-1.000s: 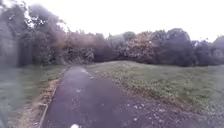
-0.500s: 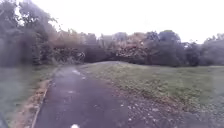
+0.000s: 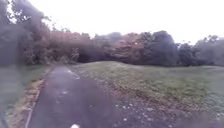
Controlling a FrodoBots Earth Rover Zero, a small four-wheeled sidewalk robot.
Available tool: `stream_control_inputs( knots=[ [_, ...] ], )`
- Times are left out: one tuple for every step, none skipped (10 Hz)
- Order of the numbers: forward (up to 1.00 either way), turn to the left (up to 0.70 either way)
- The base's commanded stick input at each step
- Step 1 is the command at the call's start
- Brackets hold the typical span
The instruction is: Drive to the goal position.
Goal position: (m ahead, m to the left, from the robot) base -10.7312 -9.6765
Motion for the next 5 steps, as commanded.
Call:
stream_control_inputs(
  knots=[
    [0.0,-0.6],
    [0.0,-0.6],
    [0.0,-0.6],
    [0.0,-0.6],
    [0.0,-0.6]
  ],
)
